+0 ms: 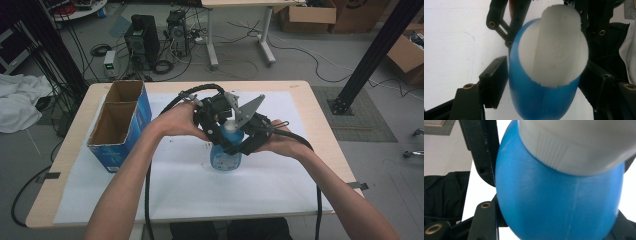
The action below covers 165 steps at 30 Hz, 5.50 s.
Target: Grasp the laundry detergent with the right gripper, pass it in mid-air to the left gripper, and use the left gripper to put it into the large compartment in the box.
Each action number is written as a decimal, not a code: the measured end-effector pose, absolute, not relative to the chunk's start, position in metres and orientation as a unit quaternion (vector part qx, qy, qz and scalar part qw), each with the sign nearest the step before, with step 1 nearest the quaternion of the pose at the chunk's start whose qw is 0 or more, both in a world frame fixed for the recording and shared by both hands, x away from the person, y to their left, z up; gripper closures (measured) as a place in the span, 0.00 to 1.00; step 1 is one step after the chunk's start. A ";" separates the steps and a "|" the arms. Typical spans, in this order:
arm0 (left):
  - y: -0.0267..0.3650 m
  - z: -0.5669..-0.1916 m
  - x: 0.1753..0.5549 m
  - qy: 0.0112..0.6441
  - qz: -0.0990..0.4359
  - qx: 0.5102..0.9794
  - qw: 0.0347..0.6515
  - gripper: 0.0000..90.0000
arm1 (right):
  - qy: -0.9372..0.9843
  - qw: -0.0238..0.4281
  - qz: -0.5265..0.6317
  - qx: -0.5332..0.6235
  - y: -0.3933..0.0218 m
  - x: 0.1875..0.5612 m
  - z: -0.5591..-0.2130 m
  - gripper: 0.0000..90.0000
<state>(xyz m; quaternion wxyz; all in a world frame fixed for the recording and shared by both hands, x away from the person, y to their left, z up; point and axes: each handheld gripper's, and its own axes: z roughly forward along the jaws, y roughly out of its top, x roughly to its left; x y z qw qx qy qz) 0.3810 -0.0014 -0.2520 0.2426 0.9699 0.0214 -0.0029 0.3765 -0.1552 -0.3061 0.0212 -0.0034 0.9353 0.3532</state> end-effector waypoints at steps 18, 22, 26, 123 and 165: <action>-0.003 -0.255 0.380 0.022 -0.005 0.969 0.246 0.41 | 0.935 0.019 0.354 0.000 -0.156 0.377 -0.309 0.50; -0.003 -0.256 0.379 0.020 -0.004 0.970 0.244 0.41 | 0.936 0.018 0.353 -0.001 -0.156 0.376 -0.310 0.50; -0.002 -0.255 0.378 0.014 0.004 0.968 0.250 0.42 | 0.933 0.017 0.360 0.003 -0.156 0.375 -0.310 0.50; 0.012 -0.228 0.382 0.123 0.050 0.966 0.220 0.42 | 0.943 0.065 0.297 0.138 -0.226 0.394 -0.316 0.18; 0.127 -0.114 0.397 0.490 0.139 0.841 0.185 0.42 | 0.955 0.086 0.229 0.164 -0.242 0.394 -0.320 0.21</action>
